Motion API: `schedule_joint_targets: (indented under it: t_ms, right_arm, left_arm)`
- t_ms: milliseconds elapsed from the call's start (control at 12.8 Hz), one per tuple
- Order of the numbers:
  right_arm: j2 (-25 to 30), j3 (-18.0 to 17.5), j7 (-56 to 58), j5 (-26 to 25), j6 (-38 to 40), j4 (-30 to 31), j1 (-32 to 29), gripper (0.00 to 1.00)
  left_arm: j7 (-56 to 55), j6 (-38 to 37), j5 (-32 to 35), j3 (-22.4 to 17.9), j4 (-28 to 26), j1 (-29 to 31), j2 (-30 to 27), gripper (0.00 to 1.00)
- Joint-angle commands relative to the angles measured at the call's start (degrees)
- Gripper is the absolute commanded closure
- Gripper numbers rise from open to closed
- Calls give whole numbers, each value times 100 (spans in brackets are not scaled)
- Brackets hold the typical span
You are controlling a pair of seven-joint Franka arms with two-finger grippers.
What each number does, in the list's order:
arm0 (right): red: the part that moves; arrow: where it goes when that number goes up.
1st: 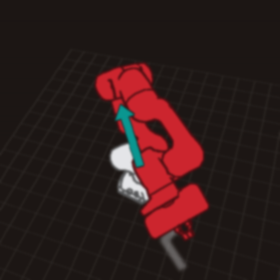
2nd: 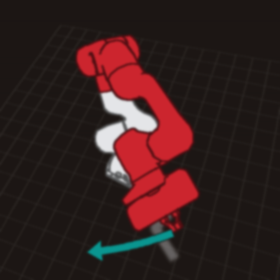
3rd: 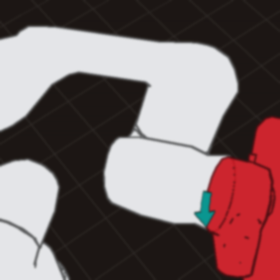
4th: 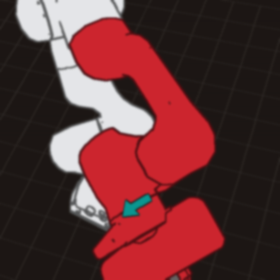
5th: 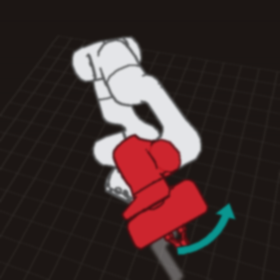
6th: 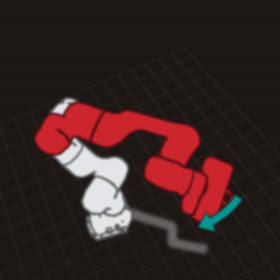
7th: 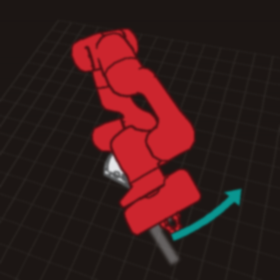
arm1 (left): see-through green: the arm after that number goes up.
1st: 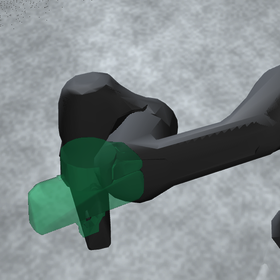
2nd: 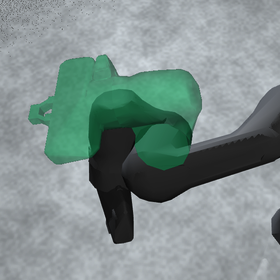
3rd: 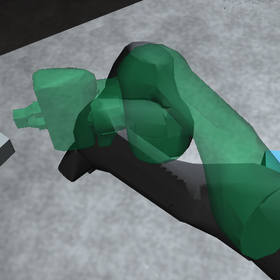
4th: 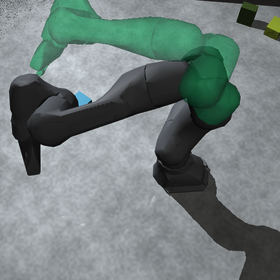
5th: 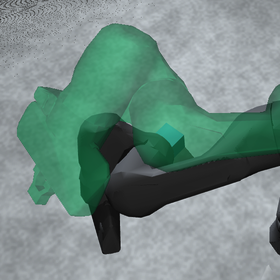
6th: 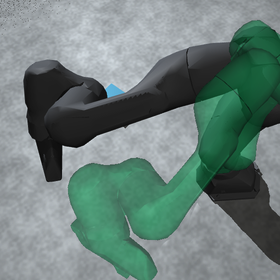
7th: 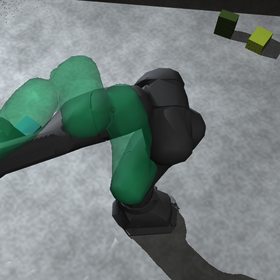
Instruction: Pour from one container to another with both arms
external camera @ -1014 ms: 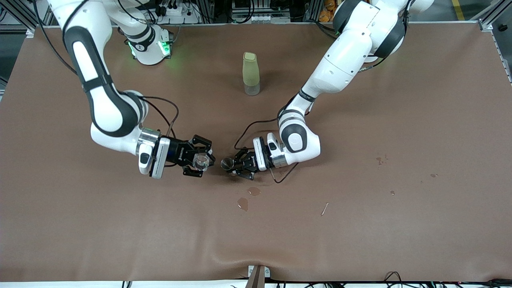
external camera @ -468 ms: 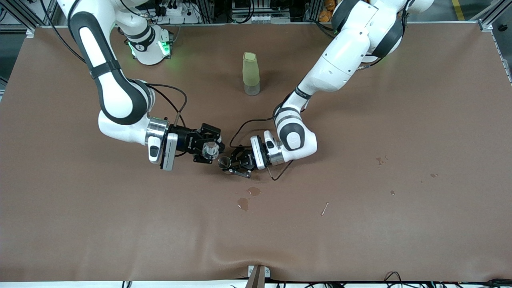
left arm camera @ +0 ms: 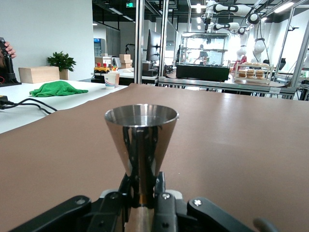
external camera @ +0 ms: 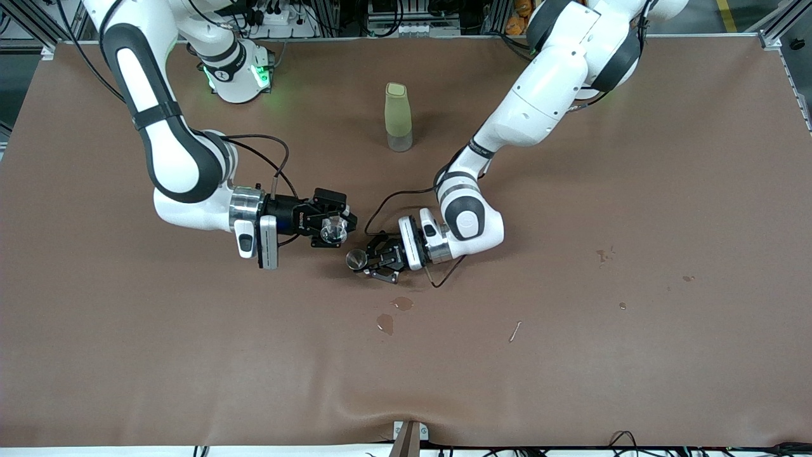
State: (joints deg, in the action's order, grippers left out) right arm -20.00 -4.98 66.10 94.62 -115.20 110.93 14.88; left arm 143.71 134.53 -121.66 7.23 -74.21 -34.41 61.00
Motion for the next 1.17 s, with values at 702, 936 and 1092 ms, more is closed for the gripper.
schedule_joint_targets:
  t_ms: [702, 936, 1092]
  right_arm:
    - [128, -64, -827, 224, 200, 333, -117, 100]
    - [128, -64, -1196, 224, 191, 324, -117, 100]
    - [110, -64, -1301, 363, 200, 324, -108, 100]
  left_arm:
    - [491, -76, -174, -55, 64, -57, -54, 100]
    - [491, -58, -182, -46, 73, -66, -54, 100]
    - [491, -49, -252, -46, 99, -74, -36, 100]
